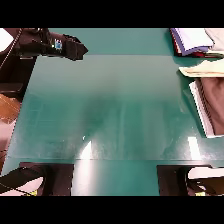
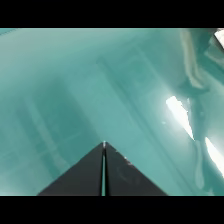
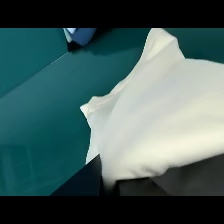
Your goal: Fold the shirts.
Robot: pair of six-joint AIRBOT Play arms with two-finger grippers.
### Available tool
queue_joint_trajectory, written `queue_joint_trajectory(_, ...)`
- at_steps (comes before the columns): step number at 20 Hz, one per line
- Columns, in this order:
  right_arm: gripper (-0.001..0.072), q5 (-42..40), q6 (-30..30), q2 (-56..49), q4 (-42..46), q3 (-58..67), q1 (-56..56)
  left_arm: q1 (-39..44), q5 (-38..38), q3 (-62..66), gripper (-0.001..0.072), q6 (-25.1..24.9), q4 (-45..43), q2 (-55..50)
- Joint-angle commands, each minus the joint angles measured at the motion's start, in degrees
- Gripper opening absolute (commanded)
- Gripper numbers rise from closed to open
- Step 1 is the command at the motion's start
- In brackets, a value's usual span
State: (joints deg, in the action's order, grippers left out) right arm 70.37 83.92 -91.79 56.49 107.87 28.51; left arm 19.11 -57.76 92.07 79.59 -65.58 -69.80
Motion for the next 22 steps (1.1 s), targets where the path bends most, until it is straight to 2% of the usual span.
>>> queue_joint_trajectory(1,0.0017,-0.8,0.0,0.2,0.0,6.5,0.9,0.1,-0.5,0.0,0.0028,0.1,0.1,0.0)
queue_joint_trajectory(4,0.0017,-0.5,0.5,1.6,0.0,13.2,0.6,0.1,-1.2,0.0,0.0029,0.1,0.1,0.0)
queue_joint_trajectory(8,0.0017,-6.3,1.1,10.4,0.2,4.9,1.6,0.1,-2.0,0.0,0.0028,-0.1,0.1,0.0)
queue_joint_trajectory(15,0.0017,4.3,1.1,17.8,0.8,-3.8,6.1,0.1,-3.5,0.0,0.0029,-0.1,0.0,0.0)
queue_joint_trajectory(18,0.0017,9.5,1.1,21.3,7.6,-12.7,8.2,0.1,-4.2,0.0,0.0029,-0.2,0.0,0.0)
queue_joint_trajectory(20,0.0017,11.1,1.1,24.6,14.3,-20.1,9.2,0.1,-4.9,0.0,0.0029,-0.3,0.0,0.0)
queue_joint_trajectory(22,0.0017,11.8,1.1,28.1,17.2,-27.5,10.7,0.1,-5.1,0.0,0.0029,-0.6,0.0,0.0)
